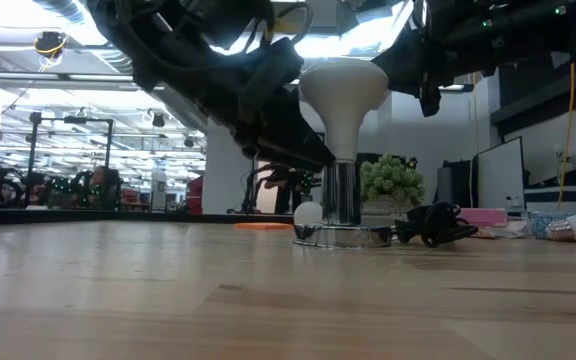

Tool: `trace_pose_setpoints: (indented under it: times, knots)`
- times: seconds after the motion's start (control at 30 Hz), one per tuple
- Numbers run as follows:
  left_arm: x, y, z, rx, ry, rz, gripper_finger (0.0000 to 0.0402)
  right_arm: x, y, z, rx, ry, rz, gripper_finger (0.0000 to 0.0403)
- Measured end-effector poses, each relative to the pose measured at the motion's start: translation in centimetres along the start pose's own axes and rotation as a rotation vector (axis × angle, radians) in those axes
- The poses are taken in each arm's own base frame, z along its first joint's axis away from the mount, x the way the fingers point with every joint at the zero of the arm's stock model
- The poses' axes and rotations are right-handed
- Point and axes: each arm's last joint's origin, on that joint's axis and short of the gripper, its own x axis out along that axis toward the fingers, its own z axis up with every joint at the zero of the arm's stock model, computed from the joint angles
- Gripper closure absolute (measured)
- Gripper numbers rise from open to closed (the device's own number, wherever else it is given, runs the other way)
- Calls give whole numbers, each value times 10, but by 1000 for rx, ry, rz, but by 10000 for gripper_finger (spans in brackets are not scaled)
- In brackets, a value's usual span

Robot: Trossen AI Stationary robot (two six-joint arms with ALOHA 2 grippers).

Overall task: Screw lightbulb
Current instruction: Insert the lightbulb in the silver lamp

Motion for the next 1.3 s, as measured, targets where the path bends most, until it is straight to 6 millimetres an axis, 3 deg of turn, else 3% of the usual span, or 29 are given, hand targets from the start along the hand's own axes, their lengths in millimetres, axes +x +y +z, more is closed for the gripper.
trace_pose_setpoints:
  times: [0.33,0.7,0.97,1.3]
  knots:
    - [-38,-9,9,-31,101,-21,200,0,0,0,-1,-1,-1,397]
    - [-65,-32,27,-30,-12,-113,200,0,0,0,0,2,8,397]
    - [-68,-39,34,-22,-93,-147,210,0,0,0,1,2,12,397]
    - [-68,-36,36,-7,-117,-82,269,0,1,0,3,5,26,397]
